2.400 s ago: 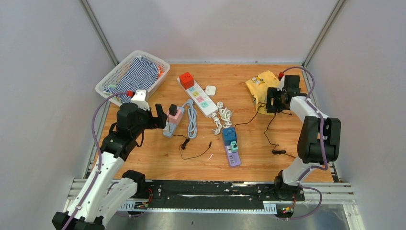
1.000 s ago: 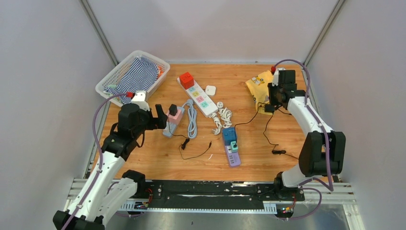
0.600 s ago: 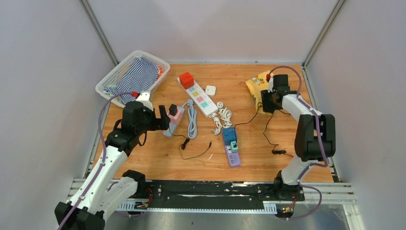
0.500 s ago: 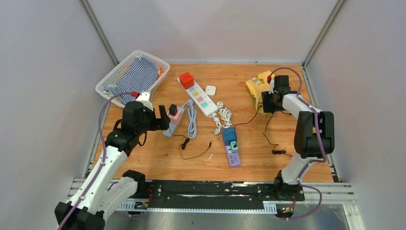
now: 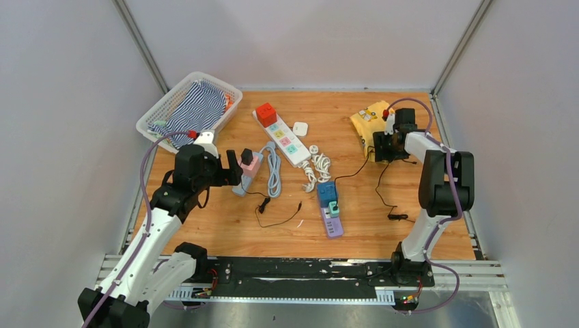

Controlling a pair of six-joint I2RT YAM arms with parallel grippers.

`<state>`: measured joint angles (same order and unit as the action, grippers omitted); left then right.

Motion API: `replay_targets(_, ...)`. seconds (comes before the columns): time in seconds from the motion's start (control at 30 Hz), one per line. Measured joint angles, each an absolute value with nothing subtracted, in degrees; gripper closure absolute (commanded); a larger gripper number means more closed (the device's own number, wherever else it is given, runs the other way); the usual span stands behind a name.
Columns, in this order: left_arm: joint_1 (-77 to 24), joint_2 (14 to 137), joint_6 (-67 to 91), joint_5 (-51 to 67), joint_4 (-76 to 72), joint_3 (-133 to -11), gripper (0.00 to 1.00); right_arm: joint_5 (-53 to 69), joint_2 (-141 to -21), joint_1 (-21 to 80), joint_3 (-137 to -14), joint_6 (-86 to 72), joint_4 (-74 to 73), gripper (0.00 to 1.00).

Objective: Insert the plug
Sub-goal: Pick up the plug from the center of the board.

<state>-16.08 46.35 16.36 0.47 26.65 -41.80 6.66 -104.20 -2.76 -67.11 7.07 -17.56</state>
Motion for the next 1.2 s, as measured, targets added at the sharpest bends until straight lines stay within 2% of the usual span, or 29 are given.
replay_targets(0.13, -16.1, 46.3, 16.3, 0.4, 26.7, -41.9, 0.00, 7.1, -104.4, -2.8, -67.7, 7.0, -17.6, 0.47)
replay_targets(0.23, -16.1, 46.3, 16.3, 0.4, 26.7, -42.0, 0.00, 6.6, -104.7, -2.8, -68.3, 6.9, -17.2, 0.51)
replay_targets(0.4, -16.1, 46.3, 16.3, 1.1, 26.7, -42.1, 0.00, 6.3, -105.1, -2.8, -68.6, 6.8, -16.6, 0.64)
replay_targets(0.53, -16.1, 46.3, 16.3, 1.5, 26.7, -42.1, 0.02, 6.0, -105.0, -2.8, -68.6, 6.7, -16.4, 0.65)
replay_targets(0.63, -16.1, 46.3, 16.4, 1.5, 26.7, -42.1, 0.09, 4.9, -104.2, -2.4, -68.6, 6.5, -16.8, 0.66)
replay_targets(0.83, -15.9, 47.9, 16.2, 2.4, 26.9, -44.1, 0.09, 2.3, -96.4, -1.2, -68.8, 4.2, -21.1, 0.67)
replay_targets(0.97, -15.9, 49.6, 16.4, 7.4, 26.3, -46.4, 0.11, -0.4, -89.6, 1.1, -70.9, 3.7, -24.5, 0.68)
replay_targets(1.2, -15.9, 50.6, 22.1, 17.8, 21.3, -46.6, 0.19, -3.2, -79.7, 10.8, -74.4, 6.0, -26.9, 0.68)
